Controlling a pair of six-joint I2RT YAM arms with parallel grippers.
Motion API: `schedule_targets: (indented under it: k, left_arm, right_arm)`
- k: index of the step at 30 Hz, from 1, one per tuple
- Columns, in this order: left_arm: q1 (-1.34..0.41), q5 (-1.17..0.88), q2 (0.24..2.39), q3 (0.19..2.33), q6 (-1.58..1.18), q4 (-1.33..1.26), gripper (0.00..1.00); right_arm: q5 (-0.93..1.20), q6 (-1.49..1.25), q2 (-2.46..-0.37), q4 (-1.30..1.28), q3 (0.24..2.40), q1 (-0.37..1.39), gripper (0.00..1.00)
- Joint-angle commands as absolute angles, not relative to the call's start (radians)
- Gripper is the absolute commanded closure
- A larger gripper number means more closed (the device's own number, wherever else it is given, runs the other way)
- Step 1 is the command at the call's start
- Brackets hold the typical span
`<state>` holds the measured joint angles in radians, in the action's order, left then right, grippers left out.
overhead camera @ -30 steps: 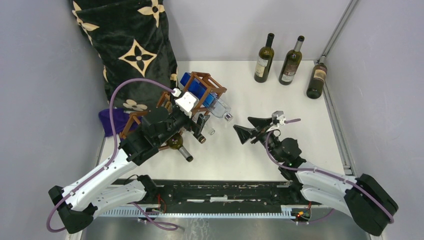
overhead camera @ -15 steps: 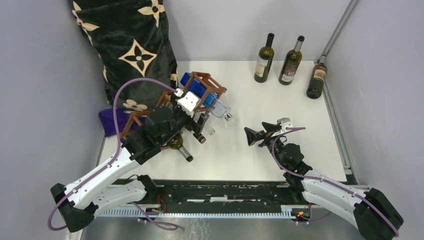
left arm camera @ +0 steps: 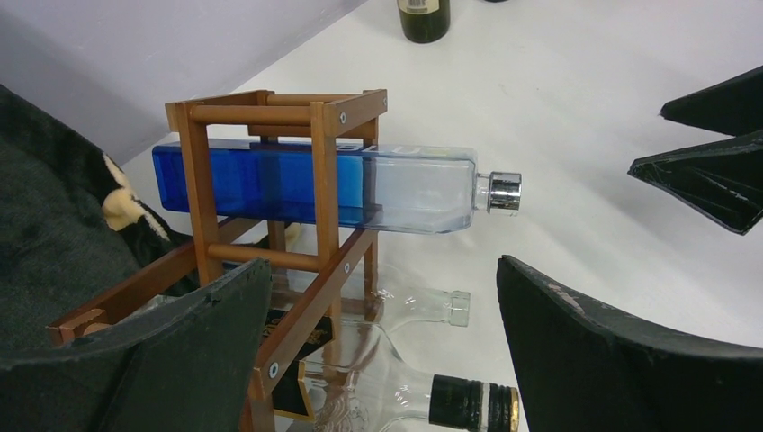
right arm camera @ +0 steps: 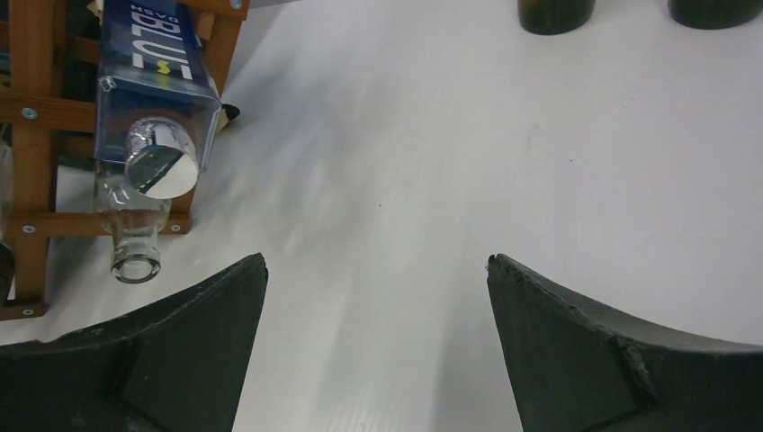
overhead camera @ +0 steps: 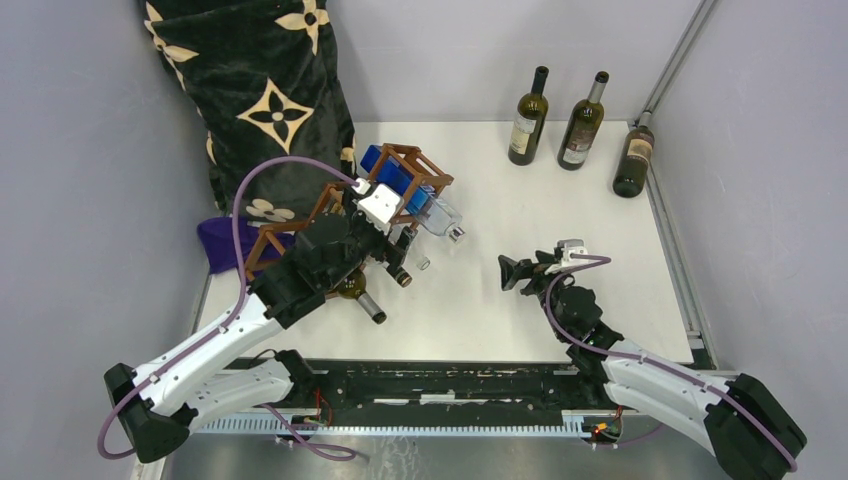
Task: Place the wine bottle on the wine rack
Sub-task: Pick up the wine bottle from the corner of the board.
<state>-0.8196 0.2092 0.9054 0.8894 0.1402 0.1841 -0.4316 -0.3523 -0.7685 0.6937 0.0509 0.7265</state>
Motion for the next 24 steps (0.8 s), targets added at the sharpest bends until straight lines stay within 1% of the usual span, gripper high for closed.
schedule_targets:
  k: [1, 5, 7, 9, 10, 11, 13, 15, 19, 24]
  left_arm:
    - [-0.816, 0.241, 0.902, 0.885, 0.229, 0.126, 0.00]
    - [-0.816, 0.254, 0.899, 0.883, 0.239, 0.129, 0.00]
    - [-0.817, 0.252, 0.893, 0.884, 0.241, 0.128, 0.00]
    - [-0.816, 0.243, 0.886, 0.884, 0.239, 0.129, 0.00]
    - [-0.816, 0.234, 0.882, 0.885, 0.235, 0.128, 0.00]
    - [-0.817, 0.225, 0.878, 0.885, 0.230, 0.125, 0.00]
    - [-0.816, 0.209, 0.873, 0.885, 0.222, 0.120, 0.00]
    - [-0.816, 0.201, 0.873, 0.883, 0.215, 0.114, 0.00]
    - [-0.816, 0.196, 0.868, 0.881, 0.211, 0.112, 0.00]
    - [-0.816, 0.197, 0.841, 0.871, 0.216, 0.099, 0.00]
  right_arm:
    - [-0.515, -0.362, -0.791, 0.685, 0.074, 0.728, 0.02]
    - [-0.633, -0.345, -0.834, 0.594, 0.160, 0.723, 0.02]
    - [-0.700, -0.318, -0.862, 0.515, 0.253, 0.703, 0.02]
    - [-0.714, -0.320, -0.912, 0.399, 0.375, 0.635, 0.02]
    - [-0.694, -0.346, -0.937, 0.335, 0.443, 0.575, 0.02]
    - [-0.629, -0.363, -0.966, 0.313, 0.496, 0.511, 0.02]
    - [-0.521, -0.409, -1.024, 0.299, 0.579, 0.362, 0.02]
    - [-0.460, -0.388, -1.094, 0.286, 0.679, 0.251, 0.02]
    - [-0.399, -0.317, -1.271, 0.219, 0.909, 0.100, 0.02]
    - [-0.294, -0.260, -1.448, 0.215, 1.085, -0.069, 0.02]
